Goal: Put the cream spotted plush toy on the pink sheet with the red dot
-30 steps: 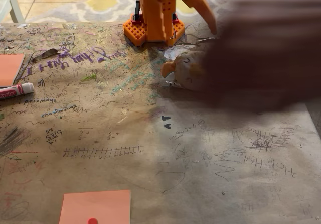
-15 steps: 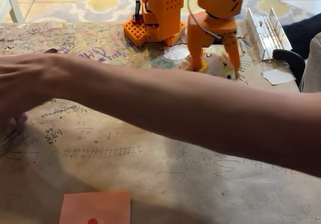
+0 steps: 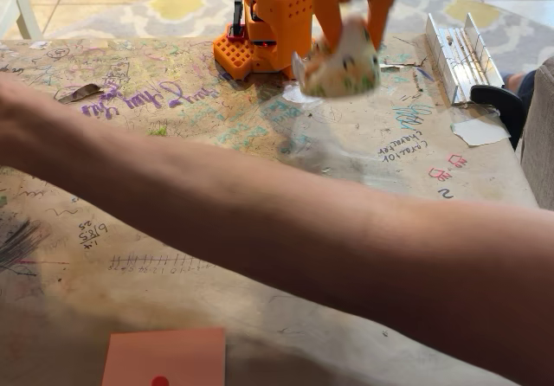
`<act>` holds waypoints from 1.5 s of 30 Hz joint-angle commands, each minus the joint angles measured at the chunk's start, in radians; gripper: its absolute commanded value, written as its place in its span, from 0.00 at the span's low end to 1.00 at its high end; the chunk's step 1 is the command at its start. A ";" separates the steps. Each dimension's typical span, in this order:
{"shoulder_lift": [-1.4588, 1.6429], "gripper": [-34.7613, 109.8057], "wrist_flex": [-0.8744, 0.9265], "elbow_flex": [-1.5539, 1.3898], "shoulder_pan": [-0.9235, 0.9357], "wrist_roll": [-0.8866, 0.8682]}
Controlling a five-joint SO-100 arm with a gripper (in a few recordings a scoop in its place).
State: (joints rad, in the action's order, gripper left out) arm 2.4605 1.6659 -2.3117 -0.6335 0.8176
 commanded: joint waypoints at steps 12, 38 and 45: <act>-0.017 0.24 -0.552 1.189 0.288 0.117; 0.094 0.24 -1.356 1.370 0.337 -0.123; -0.758 0.33 -1.331 2.121 0.457 0.210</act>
State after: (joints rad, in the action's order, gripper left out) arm 2.1307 0.1457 -0.4970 -0.0905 0.6013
